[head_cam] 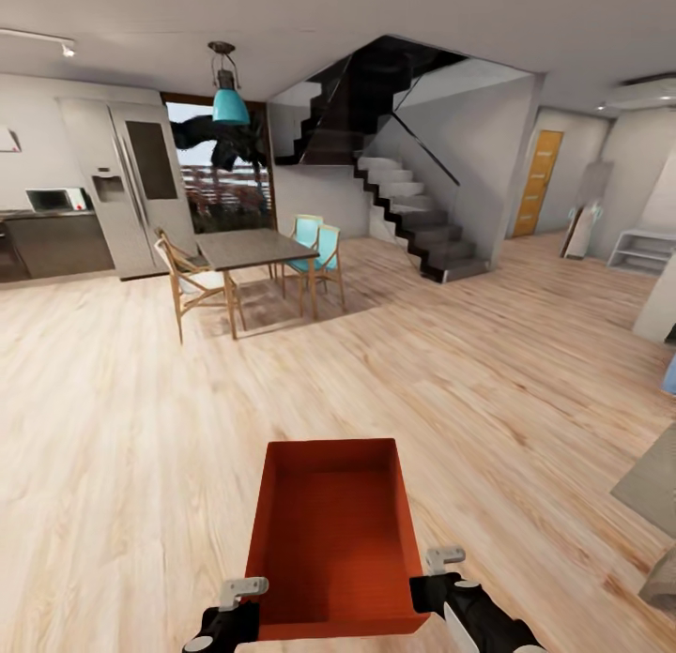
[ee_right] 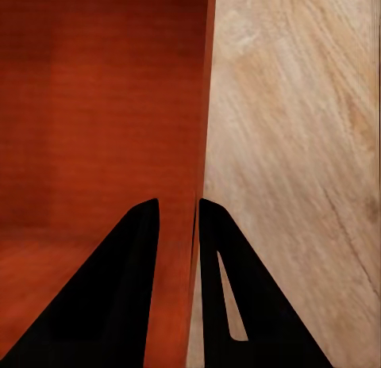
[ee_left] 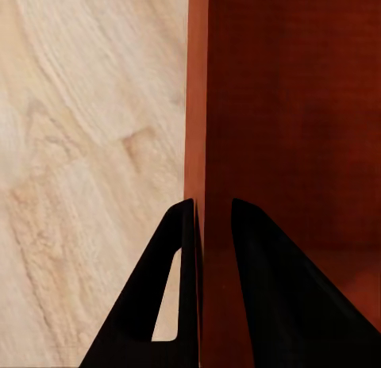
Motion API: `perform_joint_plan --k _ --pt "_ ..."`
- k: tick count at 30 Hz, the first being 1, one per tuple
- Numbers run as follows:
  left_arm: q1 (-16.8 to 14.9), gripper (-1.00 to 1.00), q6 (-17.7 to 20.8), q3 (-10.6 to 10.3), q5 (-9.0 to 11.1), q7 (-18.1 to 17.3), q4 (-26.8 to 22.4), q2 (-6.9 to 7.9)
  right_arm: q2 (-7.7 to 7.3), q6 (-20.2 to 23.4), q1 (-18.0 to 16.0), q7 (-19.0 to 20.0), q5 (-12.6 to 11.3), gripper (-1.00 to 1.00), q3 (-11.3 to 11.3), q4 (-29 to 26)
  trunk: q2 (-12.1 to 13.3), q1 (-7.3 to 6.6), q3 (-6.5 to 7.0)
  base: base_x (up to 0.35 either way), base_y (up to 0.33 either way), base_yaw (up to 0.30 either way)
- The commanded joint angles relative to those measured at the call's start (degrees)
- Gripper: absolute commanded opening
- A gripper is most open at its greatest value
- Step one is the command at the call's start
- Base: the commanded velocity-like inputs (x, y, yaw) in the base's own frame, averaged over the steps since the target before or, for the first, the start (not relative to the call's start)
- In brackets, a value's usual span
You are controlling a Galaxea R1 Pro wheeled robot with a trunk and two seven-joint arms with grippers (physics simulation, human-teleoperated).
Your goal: Move the two storage containers from the living room to the garage. In the garage, place one container on the floor and stack the other container on top of it (either order is fine).
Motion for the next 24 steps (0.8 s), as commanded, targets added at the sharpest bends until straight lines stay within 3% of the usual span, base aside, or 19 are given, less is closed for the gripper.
perform_joint_plan --k 1,13,24 --pt "0.0 -1.00 -0.2 0.0 0.2 0.4 -0.1 0.60 -0.06 0.4 -0.1 0.0 1.1 -1.00 -1.7 -0.1 0.0 0.03 -0.05 0.336 0.151 -0.246" --pt "0.0 -1.00 -0.2 0.0 0.2 0.4 -0.1 0.60 -0.06 0.4 0.0 0.0 1.1 -1.00 -1.8 -0.2 0.0 0.03 -0.05 0.333 0.153 -0.220" --pt "0.0 -1.00 -0.2 0.0 0.2 0.4 -0.1 0.60 -0.06 0.4 0.0 0.1 1.1 -1.00 -1.8 -0.3 0.0 0.03 -0.05 0.330 0.156 -0.044"
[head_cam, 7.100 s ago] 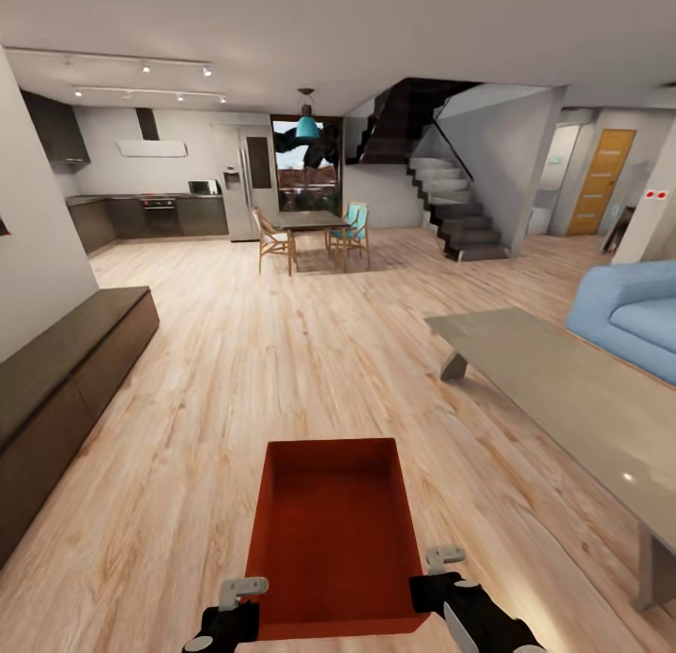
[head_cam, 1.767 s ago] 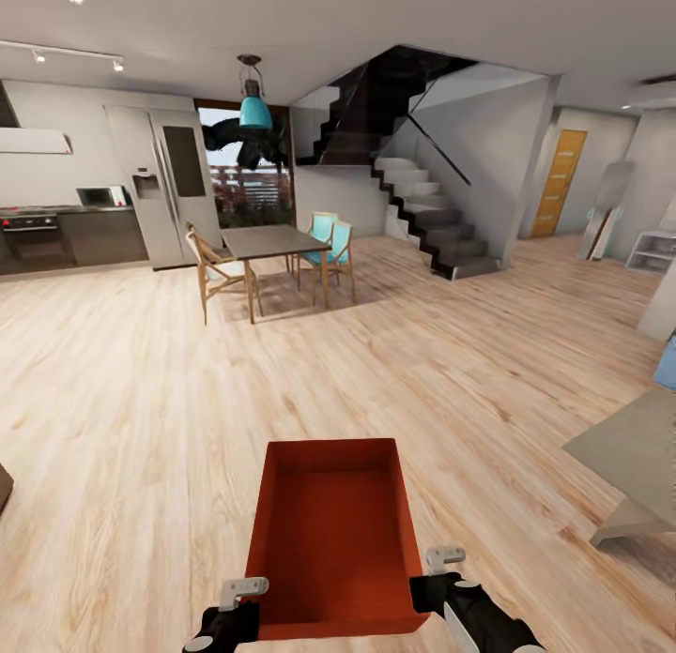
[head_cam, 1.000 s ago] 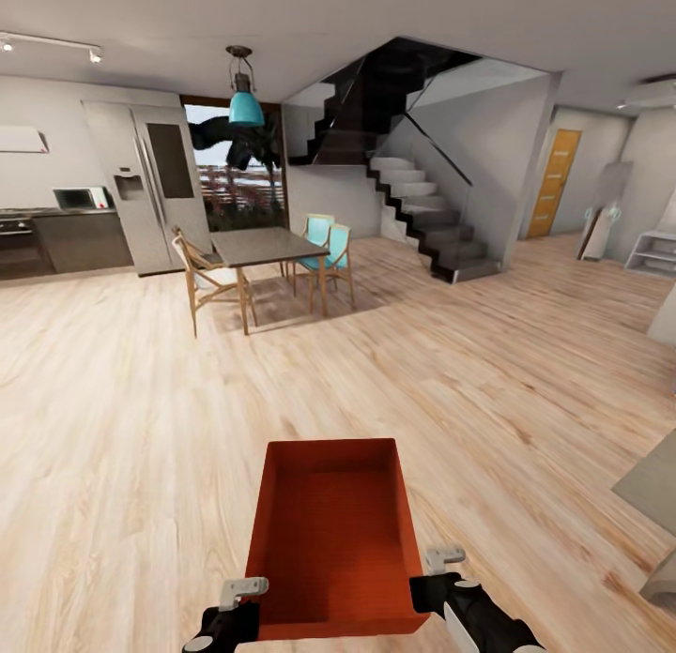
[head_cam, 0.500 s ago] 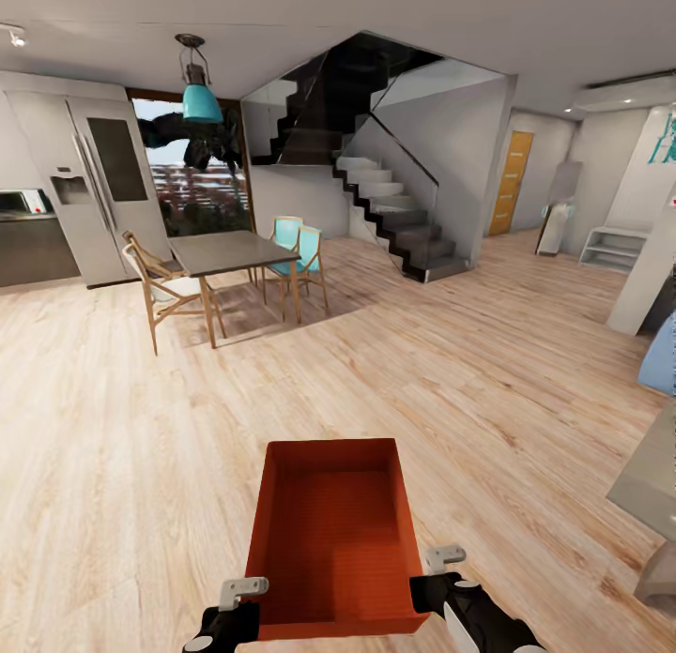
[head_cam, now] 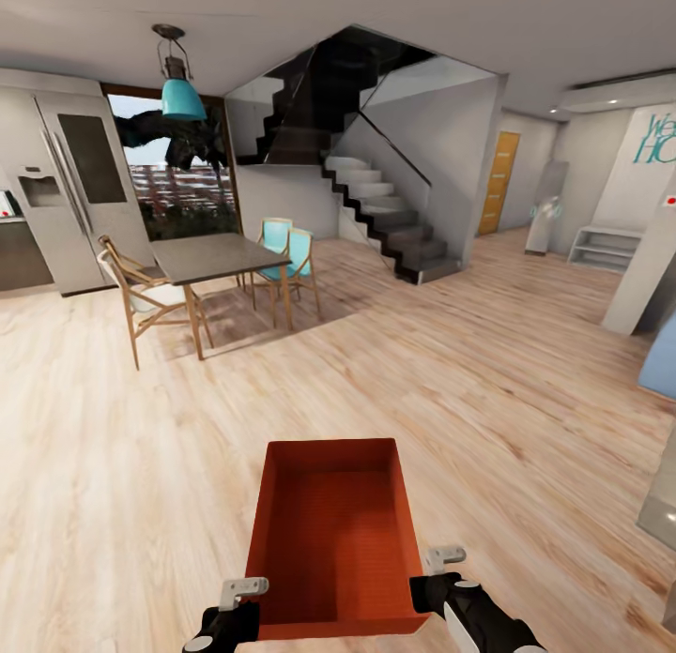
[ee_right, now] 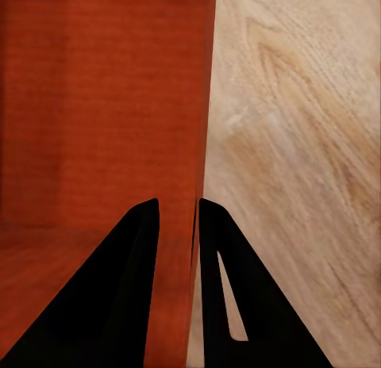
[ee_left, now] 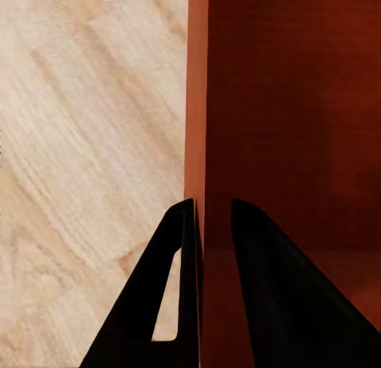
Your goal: Move the two storage containers from the living room to the garage. In the garage, place one container on the floor and stack the other container on top of it (either order is fine).
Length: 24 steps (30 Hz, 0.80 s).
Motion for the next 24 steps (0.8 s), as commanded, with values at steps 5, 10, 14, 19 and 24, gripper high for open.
perform_joint_plan --k 5,10,14,19,24 --pt "0.0 -1.00 -0.2 0.0 0.3 0.4 0.0 0.60 -0.06 0.4 -0.1 0.1 1.0 -1.00 -1.7 -0.2 0.0 0.03 -0.05 0.329 0.156 -0.156" --pt "0.0 -1.00 -0.2 0.0 0.3 0.4 0.0 0.60 -0.06 0.4 -0.1 0.1 1.0 -1.00 -1.7 -0.2 0.0 0.03 -0.05 0.329 0.156 -0.243" --pt "0.0 -1.00 -0.2 0.0 0.3 0.4 0.0 0.60 -0.06 0.4 -0.1 0.1 1.0 -1.00 -1.7 -0.2 0.0 0.03 -0.05 0.312 0.124 -0.257" --pt "0.0 -1.00 -0.3 0.0 0.3 0.4 -0.1 0.60 -0.06 0.4 -0.1 0.1 1.0 -1.00 -1.7 -0.1 0.0 0.03 -0.05 0.156 0.036 -0.253" --pt "0.0 -1.00 -0.3 0.0 0.3 0.4 -0.1 0.60 -0.06 0.4 -0.1 0.1 1.0 -1.00 -1.7 -0.1 0.0 0.03 -0.05 0.089 0.006 -0.249"
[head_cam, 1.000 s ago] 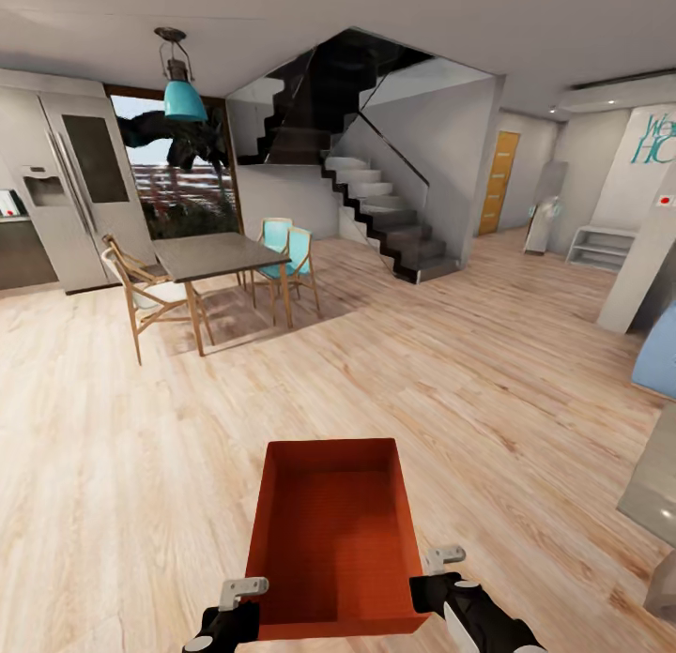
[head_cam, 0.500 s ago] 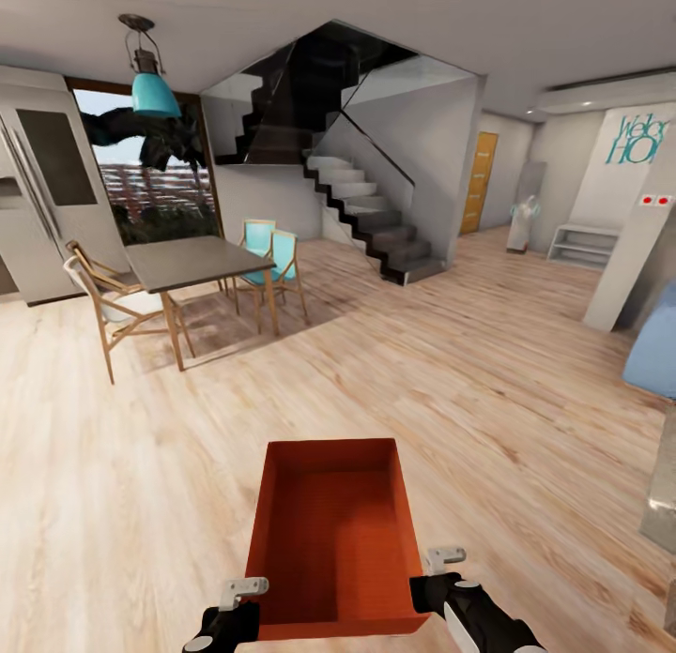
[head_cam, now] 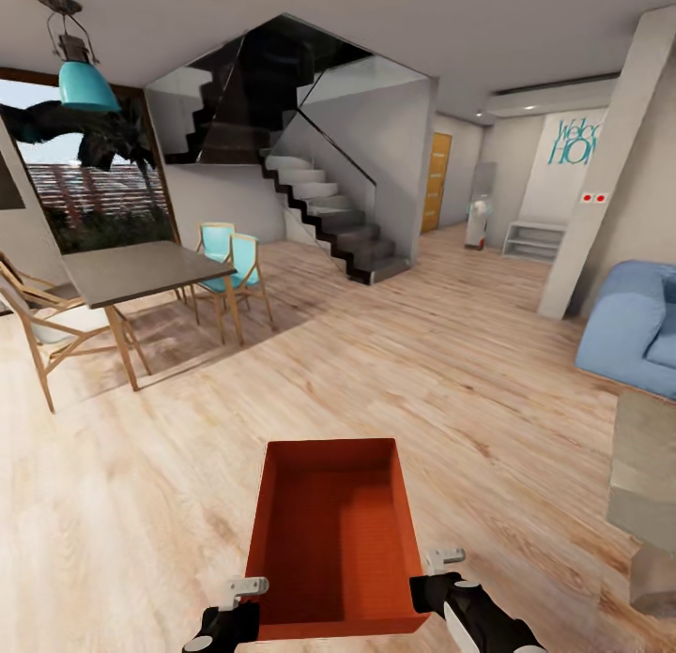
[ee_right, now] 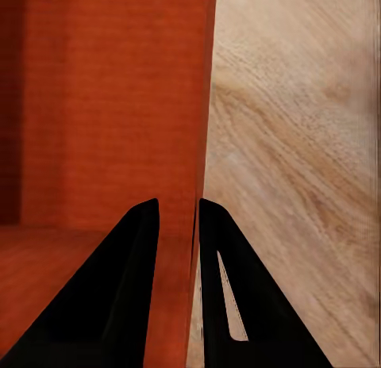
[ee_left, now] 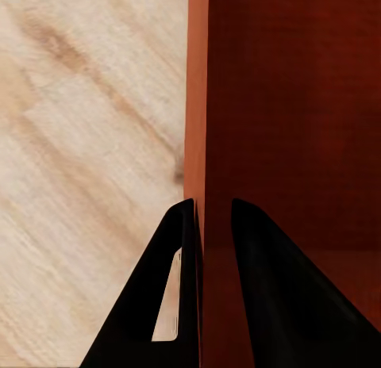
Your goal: Move the two storage containers from the living room to the garage. In the garage, place one container on the floor and stack the other container on top of it (either order is fine).
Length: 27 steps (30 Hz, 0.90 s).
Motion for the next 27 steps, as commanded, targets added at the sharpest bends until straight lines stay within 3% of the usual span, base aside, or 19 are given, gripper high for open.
perform_joint_plan --k 1,12,27 --pt "0.0 -1.00 -0.2 0.1 0.2 0.4 -0.1 0.58 -0.07 0.4 -0.1 0.1 1.0 -1.00 -1.7 -0.1 0.0 0.01 -0.05 0.234 0.002 -0.244" --pt "0.0 -1.00 -0.2 0.1 0.1 0.4 -0.1 0.58 -0.07 0.4 -0.1 0.1 1.0 -1.00 -1.7 -0.1 0.0 0.01 -0.05 0.324 0.000 -0.228" --pt "0.0 -1.00 -0.2 0.1 0.1 0.4 -0.1 0.58 -0.07 0.4 -0.1 0.1 1.0 -1.00 -1.7 -0.1 0.0 0.01 -0.05 0.340 0.000 -0.019"
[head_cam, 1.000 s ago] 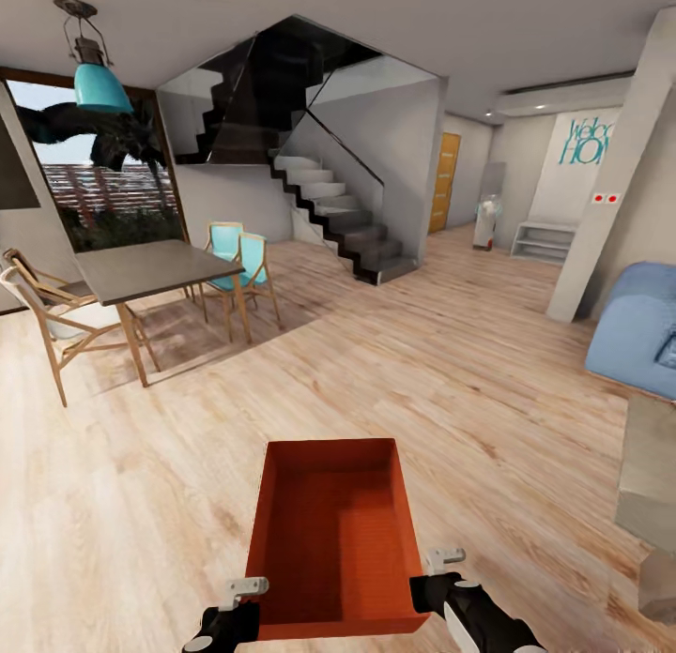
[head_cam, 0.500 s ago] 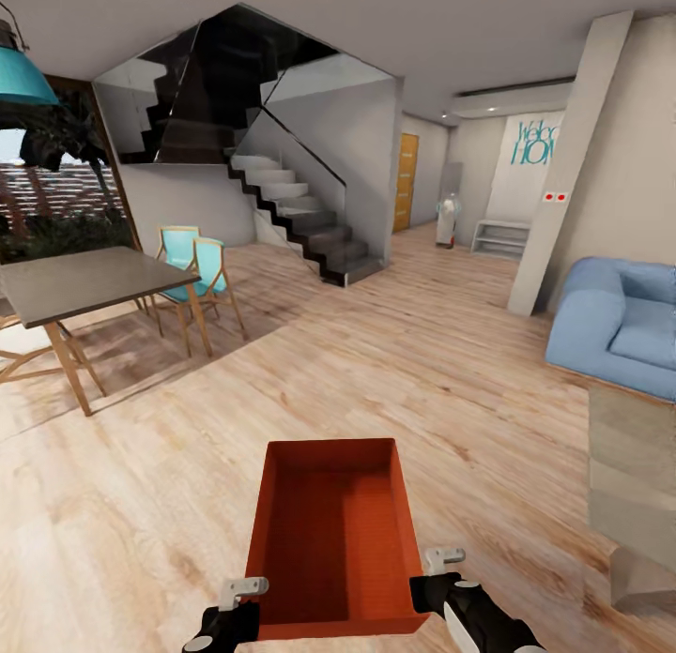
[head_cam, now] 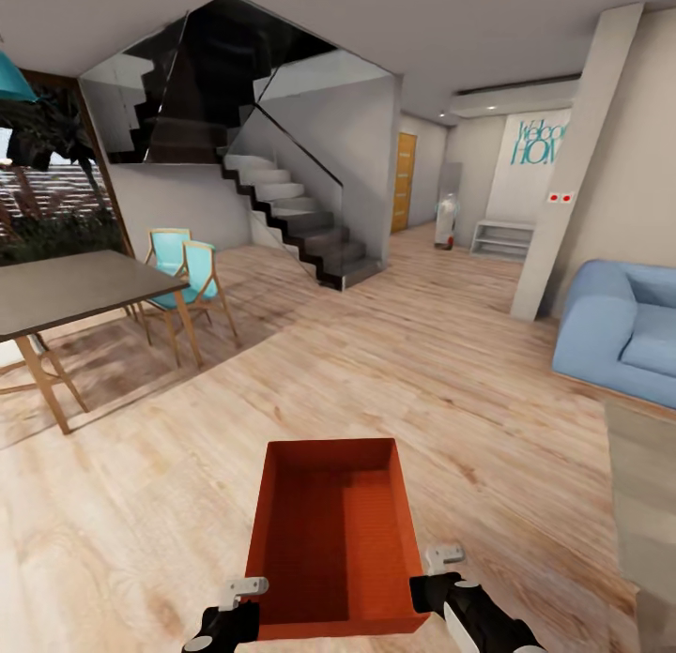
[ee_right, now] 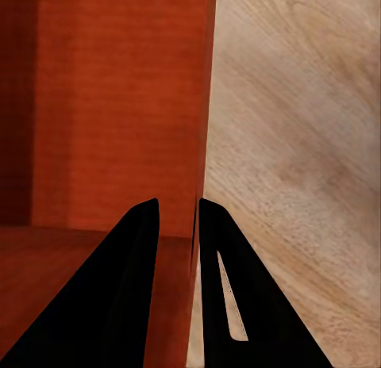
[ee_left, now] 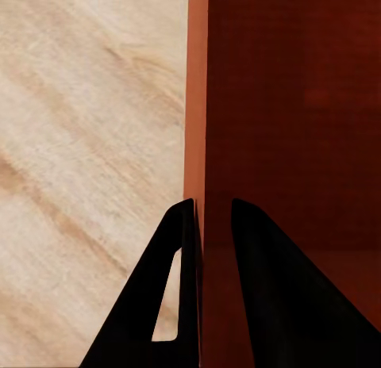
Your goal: Move the two storage containers from the living room to the garage. In the garage, place one container on the floor and stack the other container on top of it (either order is fine).
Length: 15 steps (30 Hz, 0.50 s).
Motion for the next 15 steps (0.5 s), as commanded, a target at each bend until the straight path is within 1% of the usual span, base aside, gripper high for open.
perform_joint_plan --k 1,3,8,15 --pt "0.0 -1.00 -0.2 0.0 0.2 0.4 -0.1 0.56 -0.10 0.4 -0.1 0.1 1.0 -1.00 -1.6 -0.1 0.0 0.03 -0.05 0.341 0.000 -0.017" --pt "0.0 -1.00 -0.2 0.0 0.2 0.4 -0.1 0.56 -0.10 0.4 -0.1 0.1 1.0 -1.00 -1.6 -0.1 0.0 0.03 -0.05 0.341 0.000 -0.054" --pt "0.0 -1.00 -0.2 0.0 0.2 0.4 0.0 0.56 -0.10 0.4 -0.1 0.1 1.0 -1.00 -1.6 -0.1 0.0 0.03 -0.05 0.341 0.000 -0.138" --pt "0.0 -1.00 -0.2 0.0 0.2 0.4 0.0 0.56 -0.10 0.4 -0.1 0.1 1.0 -1.00 -1.6 -0.1 0.0 0.03 -0.05 0.341 0.000 -0.028"
